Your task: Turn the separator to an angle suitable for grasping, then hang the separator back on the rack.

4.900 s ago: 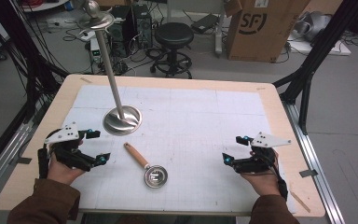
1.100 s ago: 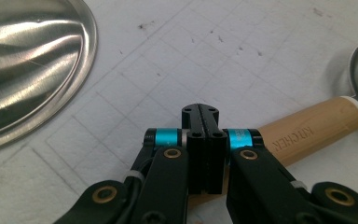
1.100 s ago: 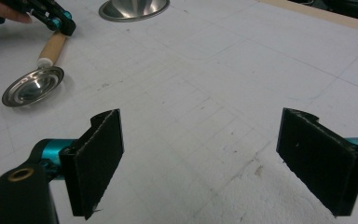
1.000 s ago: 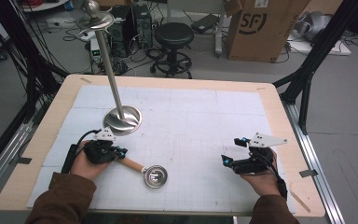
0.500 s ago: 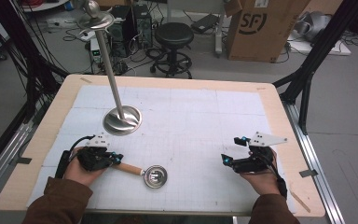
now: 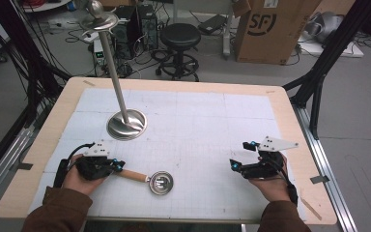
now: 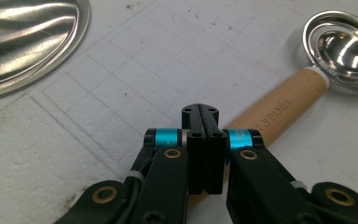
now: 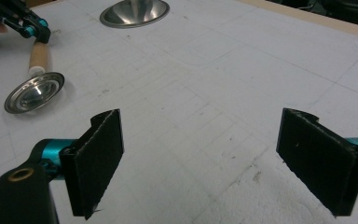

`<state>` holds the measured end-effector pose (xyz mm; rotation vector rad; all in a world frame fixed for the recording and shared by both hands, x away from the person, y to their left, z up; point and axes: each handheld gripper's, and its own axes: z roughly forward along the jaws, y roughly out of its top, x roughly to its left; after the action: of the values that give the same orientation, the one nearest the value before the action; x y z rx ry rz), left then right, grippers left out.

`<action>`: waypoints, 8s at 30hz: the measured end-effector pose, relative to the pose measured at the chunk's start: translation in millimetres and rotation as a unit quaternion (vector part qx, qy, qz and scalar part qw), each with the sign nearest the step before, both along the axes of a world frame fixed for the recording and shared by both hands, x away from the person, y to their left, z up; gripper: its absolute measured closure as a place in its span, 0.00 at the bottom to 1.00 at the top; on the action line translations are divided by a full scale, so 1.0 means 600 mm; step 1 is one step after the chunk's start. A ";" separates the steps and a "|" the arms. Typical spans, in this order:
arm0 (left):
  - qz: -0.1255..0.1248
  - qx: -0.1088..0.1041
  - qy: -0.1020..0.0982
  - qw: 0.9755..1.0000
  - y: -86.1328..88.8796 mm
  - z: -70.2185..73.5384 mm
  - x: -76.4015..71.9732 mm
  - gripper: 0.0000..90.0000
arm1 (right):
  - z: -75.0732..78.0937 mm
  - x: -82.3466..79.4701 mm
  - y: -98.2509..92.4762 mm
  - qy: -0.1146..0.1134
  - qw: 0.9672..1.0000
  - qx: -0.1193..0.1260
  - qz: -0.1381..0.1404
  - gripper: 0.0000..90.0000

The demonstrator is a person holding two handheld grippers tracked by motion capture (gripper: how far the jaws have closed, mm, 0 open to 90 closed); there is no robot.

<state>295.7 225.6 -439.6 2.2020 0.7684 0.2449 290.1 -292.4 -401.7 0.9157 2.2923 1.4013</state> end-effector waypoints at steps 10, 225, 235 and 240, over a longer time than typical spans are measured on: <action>-0.008 0.005 0.006 1.000 -0.001 -0.001 -0.020 1.00 | 0.000 0.000 -0.001 0.003 1.000 0.001 0.001 0.15; -0.181 0.111 0.035 0.977 -0.231 0.025 0.024 0.76 | -0.008 -0.003 0.003 0.012 1.000 -0.005 0.008 0.15; -0.198 0.106 0.039 0.974 -0.292 0.024 0.040 0.76 | -0.008 -0.002 0.005 0.013 1.000 -0.005 0.009 0.15; -0.201 0.109 0.040 0.973 -0.313 0.027 0.046 0.76 | -0.008 -0.002 0.005 0.015 1.000 -0.004 0.008 0.15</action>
<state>323.1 37.6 -423.3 2.5312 0.3331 0.0367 288.6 -289.6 -406.6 0.9233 2.3300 1.3920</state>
